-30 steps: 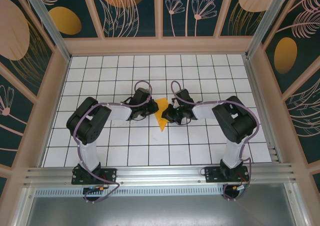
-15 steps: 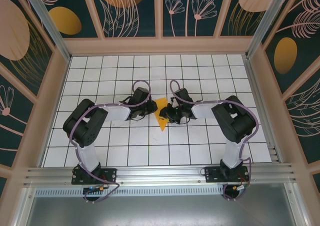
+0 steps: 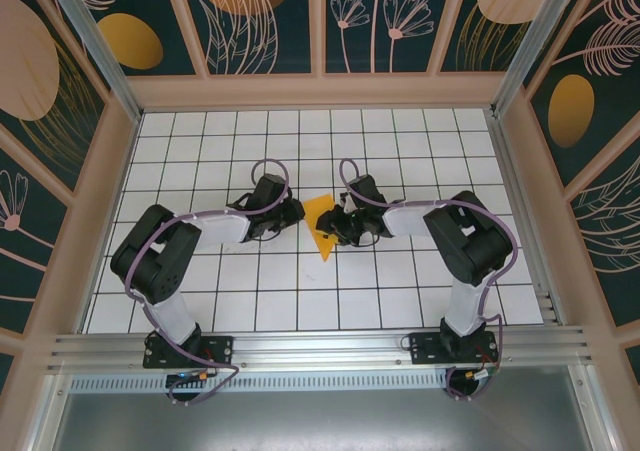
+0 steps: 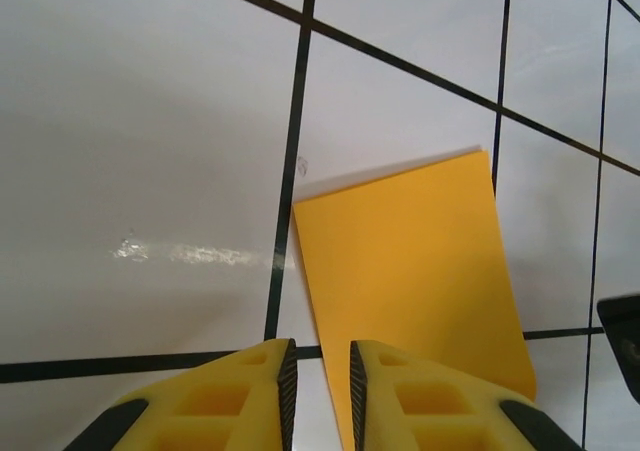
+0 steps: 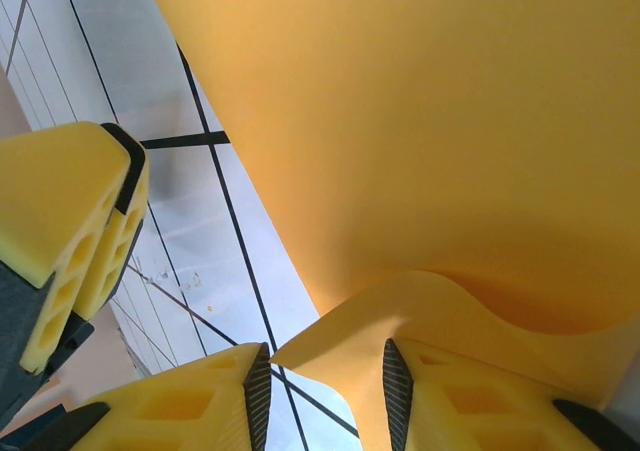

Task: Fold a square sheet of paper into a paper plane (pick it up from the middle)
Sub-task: Third fold the triangle at the center of the table.

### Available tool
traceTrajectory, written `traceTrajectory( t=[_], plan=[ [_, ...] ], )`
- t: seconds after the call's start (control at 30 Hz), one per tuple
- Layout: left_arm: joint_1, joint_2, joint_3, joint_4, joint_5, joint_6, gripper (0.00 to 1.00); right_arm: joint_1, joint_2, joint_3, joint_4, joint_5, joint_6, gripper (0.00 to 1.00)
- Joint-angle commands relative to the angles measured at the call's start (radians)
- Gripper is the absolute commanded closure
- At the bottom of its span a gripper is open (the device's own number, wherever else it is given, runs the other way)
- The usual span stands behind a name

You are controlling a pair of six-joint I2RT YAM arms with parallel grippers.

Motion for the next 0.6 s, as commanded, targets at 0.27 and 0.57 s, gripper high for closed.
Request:
traceTrajectory(
  t=[0.27, 0.57],
  plan=[
    [-0.002, -0.018, -0.032, 0.093, 0.106, -0.001, 0.78, 0.001, 0.024, -0.026, -0.044, 0.063, -0.022, 0.64],
    [-0.007, -0.016, -0.038, 0.111, 0.130, 0.001, 0.81, 0.001, 0.022, -0.030, -0.048, 0.070, -0.022, 0.62]
  ],
)
